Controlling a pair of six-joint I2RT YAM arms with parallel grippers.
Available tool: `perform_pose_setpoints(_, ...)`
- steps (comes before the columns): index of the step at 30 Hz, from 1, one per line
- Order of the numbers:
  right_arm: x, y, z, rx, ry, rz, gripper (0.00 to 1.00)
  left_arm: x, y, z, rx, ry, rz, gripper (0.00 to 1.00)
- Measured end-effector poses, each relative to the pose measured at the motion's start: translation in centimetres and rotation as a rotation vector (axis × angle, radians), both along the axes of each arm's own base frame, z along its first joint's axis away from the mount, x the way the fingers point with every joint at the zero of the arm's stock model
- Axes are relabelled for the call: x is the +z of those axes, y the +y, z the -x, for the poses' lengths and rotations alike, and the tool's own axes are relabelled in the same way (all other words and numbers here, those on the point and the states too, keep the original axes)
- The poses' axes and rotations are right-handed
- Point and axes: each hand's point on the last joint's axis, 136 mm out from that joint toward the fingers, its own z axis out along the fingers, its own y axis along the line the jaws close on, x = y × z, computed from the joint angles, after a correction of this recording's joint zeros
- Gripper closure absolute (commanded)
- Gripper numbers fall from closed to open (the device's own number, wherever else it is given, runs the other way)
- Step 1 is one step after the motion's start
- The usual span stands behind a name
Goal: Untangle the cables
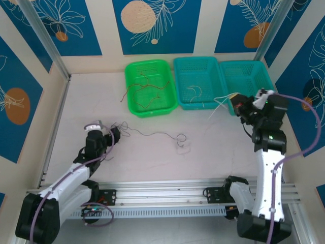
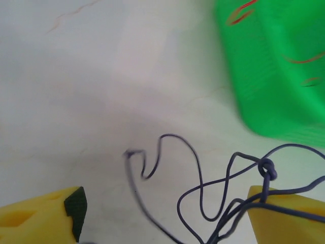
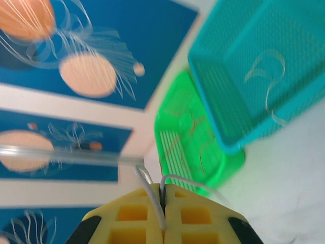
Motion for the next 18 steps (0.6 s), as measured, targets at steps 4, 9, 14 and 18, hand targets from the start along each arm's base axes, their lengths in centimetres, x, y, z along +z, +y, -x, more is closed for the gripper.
perform_pose_setpoints(4, -3.0, 3.2, -0.6, 0.138, 0.084, 0.026, 1.00, 6.5, -3.1, -0.9, -0.155, -0.171, 0.003, 0.13)
perform_pose_setpoints(9, -3.6, 4.3, -0.6, 0.192, 0.094, 0.042, 1.00, 12.6, -9.6, 0.2, -0.445, -0.340, -0.054, 0.13)
perform_pose_setpoints(14, -3.9, 4.4, -0.8, 0.203, 0.099, 0.047, 1.00, 12.0, -15.9, 1.3, -0.697, -0.306, -0.178, 0.14)
perform_pose_setpoints(18, -4.2, 5.2, -0.6, 0.235, 0.103, 0.063, 1.00, 6.8, -16.4, 0.9, -0.734, -0.105, -0.243, 0.14)
